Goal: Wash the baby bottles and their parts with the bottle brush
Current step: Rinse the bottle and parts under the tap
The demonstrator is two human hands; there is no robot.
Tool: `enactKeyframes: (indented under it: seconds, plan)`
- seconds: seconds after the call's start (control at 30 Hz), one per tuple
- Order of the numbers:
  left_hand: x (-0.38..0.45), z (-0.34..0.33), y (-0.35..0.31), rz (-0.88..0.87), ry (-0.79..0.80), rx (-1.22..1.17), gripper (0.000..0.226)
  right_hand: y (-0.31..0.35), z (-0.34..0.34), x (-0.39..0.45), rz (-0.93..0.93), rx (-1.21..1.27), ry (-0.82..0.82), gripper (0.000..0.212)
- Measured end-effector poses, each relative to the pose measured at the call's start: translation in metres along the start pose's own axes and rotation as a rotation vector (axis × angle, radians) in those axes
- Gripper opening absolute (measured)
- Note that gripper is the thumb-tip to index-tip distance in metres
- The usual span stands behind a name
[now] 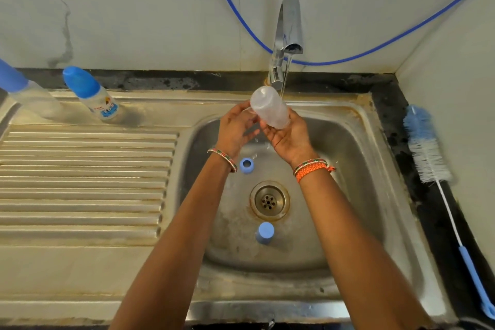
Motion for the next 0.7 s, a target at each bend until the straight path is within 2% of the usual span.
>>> enactKeyframes:
  seconds: [0.17, 0.47, 0.7]
  plan:
    - [-0.005, -0.018, -0.001, -0.053, 0.035, 0.035, 0.017, 0.004, 0.006, 0.001, -0.017, 0.095, -0.028, 0.024]
    - [-0.007, -0.018, 0.002, -0.048, 0.014, 0.056, 0.019, 0.005, 0.008, 0.005, -0.029, 0.022, 0.000, 0.021]
    - [0.002, 0.009, 0.011, 0.095, -0.153, -0.106, 0.023, 0.003, -0.002, 0.012, -0.032, -0.292, -0.011, 0.021]
Point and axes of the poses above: each hand's wrist, its own x-axis towards the middle knuckle, its own z-axis out of the back of the hand, y = z × x, the point moved 3 cm from there along x, towards the middle knuckle, and after that the axes turned 8 degrees about z, right-handed, at the moved point
